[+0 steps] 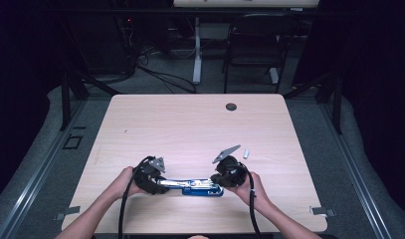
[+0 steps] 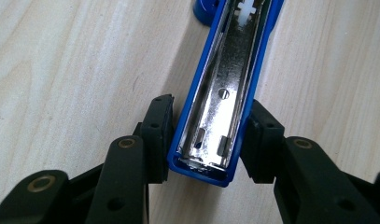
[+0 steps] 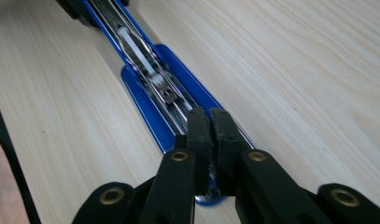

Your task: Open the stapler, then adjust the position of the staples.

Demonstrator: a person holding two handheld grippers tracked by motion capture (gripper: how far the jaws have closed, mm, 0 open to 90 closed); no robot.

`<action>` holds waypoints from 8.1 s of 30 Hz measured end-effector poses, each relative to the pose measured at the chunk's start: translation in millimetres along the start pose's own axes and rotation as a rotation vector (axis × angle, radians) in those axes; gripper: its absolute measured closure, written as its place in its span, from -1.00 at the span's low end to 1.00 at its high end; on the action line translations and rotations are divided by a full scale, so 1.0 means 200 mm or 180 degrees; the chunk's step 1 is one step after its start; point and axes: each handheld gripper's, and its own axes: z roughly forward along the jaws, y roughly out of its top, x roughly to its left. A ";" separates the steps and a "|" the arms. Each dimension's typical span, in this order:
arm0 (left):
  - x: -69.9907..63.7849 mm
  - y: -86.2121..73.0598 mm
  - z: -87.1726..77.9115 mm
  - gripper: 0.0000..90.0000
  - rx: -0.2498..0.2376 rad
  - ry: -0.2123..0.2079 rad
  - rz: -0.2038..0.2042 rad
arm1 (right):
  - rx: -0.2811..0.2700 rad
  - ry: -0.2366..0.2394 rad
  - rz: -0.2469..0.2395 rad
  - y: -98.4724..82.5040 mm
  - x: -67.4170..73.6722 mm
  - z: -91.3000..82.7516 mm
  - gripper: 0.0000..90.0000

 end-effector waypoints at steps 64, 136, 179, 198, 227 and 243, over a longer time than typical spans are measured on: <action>-0.04 -0.03 -0.12 0.62 -0.0468 0.0170 0.0063 | -0.0003 -0.0013 0.0111 0.09 -0.08 -0.01 0.51; -0.03 -0.03 -0.10 0.62 -0.0473 0.0116 0.0061 | 0.0145 -0.0912 0.1115 -0.10 -0.64 -0.08 -0.03; -0.03 -0.02 -0.09 0.62 -0.0505 0.0070 0.0067 | 0.0281 -0.1012 0.1103 -0.05 -0.77 0.02 0.61; -0.03 -0.02 -0.10 0.63 -0.0518 0.0075 0.0084 | 0.0243 -0.0938 0.1116 -0.02 -0.76 0.00 0.75; -0.03 -0.02 -0.10 0.63 -0.0514 0.0095 0.0091 | 0.0202 -0.0632 0.0708 -0.01 -0.59 -0.11 0.75; -0.03 -0.02 -0.10 0.63 -0.0511 0.0098 0.0087 | 0.0227 -0.0471 0.0531 0.00 -0.49 -0.13 0.75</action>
